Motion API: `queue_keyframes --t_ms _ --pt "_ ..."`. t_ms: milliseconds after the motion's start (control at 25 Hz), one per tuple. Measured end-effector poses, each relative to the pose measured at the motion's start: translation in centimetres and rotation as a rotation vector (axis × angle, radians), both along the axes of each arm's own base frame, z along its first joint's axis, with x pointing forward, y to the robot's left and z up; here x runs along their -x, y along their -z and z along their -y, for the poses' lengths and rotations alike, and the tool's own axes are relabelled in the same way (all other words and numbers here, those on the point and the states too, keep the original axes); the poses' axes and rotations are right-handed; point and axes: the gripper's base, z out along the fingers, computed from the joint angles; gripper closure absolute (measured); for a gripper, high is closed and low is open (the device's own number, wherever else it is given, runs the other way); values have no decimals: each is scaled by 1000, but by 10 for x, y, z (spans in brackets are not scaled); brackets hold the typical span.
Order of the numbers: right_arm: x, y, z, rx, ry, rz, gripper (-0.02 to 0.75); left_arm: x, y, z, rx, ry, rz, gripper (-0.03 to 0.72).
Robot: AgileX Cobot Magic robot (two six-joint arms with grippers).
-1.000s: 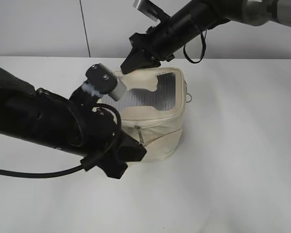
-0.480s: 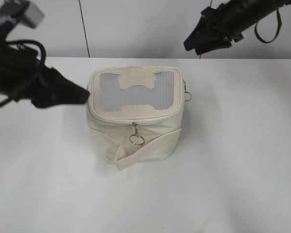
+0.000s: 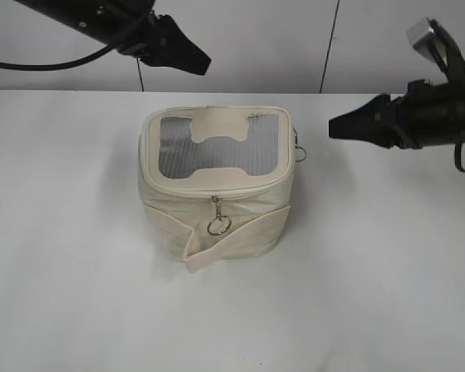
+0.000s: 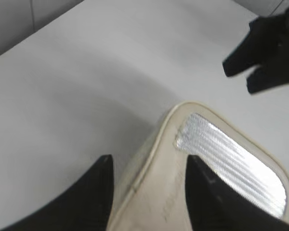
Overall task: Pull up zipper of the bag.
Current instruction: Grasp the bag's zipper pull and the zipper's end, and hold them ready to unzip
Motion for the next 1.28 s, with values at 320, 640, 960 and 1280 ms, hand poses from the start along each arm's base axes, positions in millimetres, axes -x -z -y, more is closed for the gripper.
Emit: queue_keyframes --t_ms 320,640,960,1280 --pt "27 28 1 90 -70 42 349 -42 33 60 5 188 -13 311" --pt "25 27 2 109 -83 85 349 -39 67 75 -73 253 -109 312" --pt "22 38 -13 161 -171 174 349 -38 66 74 -105 266 -105 639" --pt "10 59 -42 268 -295 234 349 -38 65 75 -112 268 -99 639"
